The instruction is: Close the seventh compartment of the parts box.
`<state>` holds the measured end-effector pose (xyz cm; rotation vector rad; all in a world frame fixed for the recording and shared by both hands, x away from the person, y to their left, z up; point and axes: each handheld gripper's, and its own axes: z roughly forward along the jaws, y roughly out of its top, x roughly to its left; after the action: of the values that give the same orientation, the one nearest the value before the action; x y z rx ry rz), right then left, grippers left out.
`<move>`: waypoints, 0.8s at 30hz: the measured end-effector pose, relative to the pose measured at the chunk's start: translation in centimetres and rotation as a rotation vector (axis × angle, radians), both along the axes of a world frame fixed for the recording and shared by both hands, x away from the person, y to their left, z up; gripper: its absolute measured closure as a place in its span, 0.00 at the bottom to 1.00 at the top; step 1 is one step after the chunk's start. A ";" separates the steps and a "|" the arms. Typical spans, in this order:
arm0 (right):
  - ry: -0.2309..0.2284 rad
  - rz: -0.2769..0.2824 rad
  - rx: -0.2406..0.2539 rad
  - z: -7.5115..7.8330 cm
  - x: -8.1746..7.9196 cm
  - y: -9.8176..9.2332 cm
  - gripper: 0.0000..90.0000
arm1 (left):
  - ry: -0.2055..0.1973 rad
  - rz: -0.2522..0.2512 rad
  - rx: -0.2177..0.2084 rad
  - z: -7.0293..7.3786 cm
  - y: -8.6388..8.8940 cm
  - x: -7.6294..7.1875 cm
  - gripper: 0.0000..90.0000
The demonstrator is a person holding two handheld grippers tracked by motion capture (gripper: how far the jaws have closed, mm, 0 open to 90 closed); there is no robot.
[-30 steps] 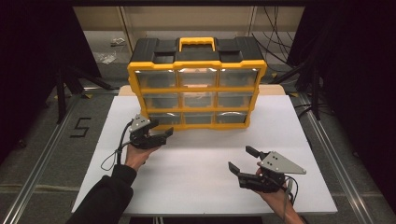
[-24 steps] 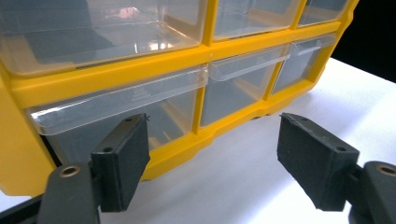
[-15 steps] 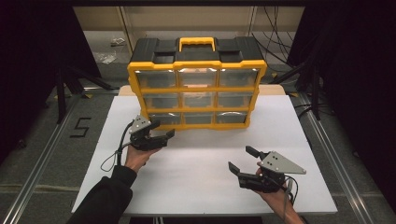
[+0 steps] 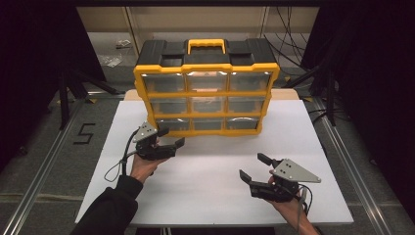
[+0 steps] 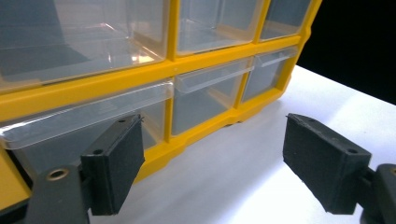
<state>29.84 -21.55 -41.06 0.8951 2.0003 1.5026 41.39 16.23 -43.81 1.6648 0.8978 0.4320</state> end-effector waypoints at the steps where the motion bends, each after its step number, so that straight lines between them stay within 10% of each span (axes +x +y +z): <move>1: 0.000 0.000 0.000 0.0 0.0 0.0 0.24 | -0.003 -0.003 0.002 0.0 0.0 -0.1 0.22; 24: 0.000 -0.003 0.001 0.0 0.0 0.0 0.24 | -0.035 -0.056 -0.012 0.7 -0.3 -2.6 0.22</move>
<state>29.85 -21.55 -41.06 0.8984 1.9970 1.5025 38.76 15.92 -43.06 1.6626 0.8247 0.4152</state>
